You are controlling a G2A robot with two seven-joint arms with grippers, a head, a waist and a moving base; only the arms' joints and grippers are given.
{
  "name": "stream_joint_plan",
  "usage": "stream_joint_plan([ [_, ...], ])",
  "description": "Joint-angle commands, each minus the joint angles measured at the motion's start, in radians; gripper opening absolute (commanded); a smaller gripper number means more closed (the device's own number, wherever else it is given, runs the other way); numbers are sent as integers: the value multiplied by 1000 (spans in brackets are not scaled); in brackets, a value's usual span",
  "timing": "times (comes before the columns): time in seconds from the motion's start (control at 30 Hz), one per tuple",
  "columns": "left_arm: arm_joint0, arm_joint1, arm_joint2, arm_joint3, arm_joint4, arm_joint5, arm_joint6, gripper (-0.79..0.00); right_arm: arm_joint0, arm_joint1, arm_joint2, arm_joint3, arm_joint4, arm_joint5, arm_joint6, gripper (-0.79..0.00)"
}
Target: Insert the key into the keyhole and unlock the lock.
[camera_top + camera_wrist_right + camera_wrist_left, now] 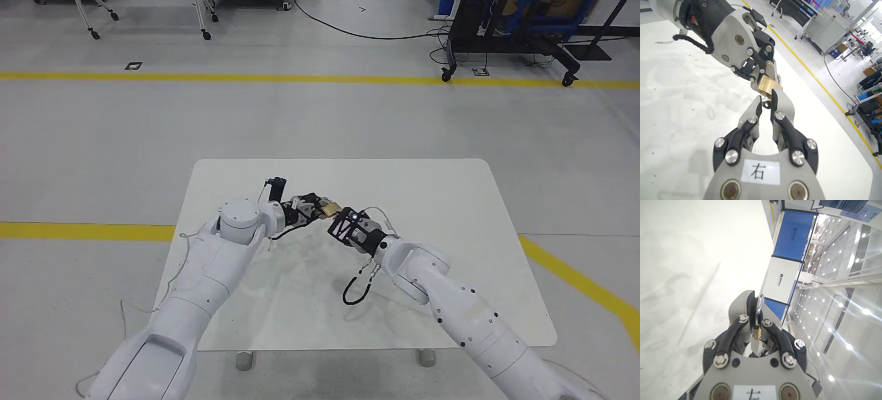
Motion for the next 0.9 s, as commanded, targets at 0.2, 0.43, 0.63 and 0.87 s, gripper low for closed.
stream_joint_plan([
  [0.2,6,2,-3,-11,5,-7,-1,-785,-2,-7,37,19,127,-40,-6,-785],
  [0.43,10,4,-10,-18,4,-15,-2,-785,-12,-12,89,46,311,-97,-17,-785],
  [0.63,18,5,-8,-29,11,-35,-9,-785,-3,-19,130,113,580,-206,17,-785],
  [0.87,24,7,-15,-38,11,-48,-9,-785,26,-30,147,199,846,-299,83,-785],
])
